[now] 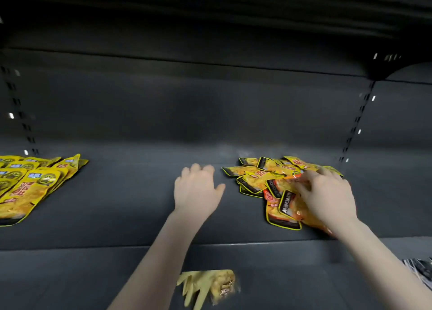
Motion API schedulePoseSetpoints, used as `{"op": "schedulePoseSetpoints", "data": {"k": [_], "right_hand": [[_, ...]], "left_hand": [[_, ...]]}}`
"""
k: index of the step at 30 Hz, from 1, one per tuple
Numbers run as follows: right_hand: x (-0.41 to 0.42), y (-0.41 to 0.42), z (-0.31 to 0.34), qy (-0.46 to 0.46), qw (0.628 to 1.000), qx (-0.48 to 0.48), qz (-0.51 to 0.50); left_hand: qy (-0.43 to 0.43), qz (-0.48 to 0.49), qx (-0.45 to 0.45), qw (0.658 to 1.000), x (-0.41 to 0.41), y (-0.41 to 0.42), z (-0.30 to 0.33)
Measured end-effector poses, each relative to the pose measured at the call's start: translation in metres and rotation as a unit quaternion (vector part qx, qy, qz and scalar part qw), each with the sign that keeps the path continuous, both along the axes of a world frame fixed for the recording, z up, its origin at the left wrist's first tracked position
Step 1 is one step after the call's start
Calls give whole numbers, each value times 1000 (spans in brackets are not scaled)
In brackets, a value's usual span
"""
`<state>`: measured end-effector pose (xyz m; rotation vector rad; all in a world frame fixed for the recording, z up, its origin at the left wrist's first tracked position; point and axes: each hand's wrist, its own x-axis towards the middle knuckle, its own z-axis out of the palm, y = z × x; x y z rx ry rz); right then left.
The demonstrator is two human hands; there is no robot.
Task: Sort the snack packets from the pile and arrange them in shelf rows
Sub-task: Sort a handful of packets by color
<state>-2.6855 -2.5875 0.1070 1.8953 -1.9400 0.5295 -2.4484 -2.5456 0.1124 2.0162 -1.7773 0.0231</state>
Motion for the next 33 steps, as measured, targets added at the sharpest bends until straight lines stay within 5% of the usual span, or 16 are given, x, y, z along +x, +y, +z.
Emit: {"op": "schedulePoseSetpoints", "data": {"k": [15, 24, 33], "right_hand": [[-90, -15, -21, -98, 993, -18, 70], [-88, 6, -20, -187, 962, 8, 199], [-66, 6, -12, -118, 934, 183, 284]], "left_hand": [[17, -39, 58, 997, -126, -9, -24], [203, -14, 99, 974, -122, -16, -18], [333, -33, 94, 938, -91, -9, -18]]}}
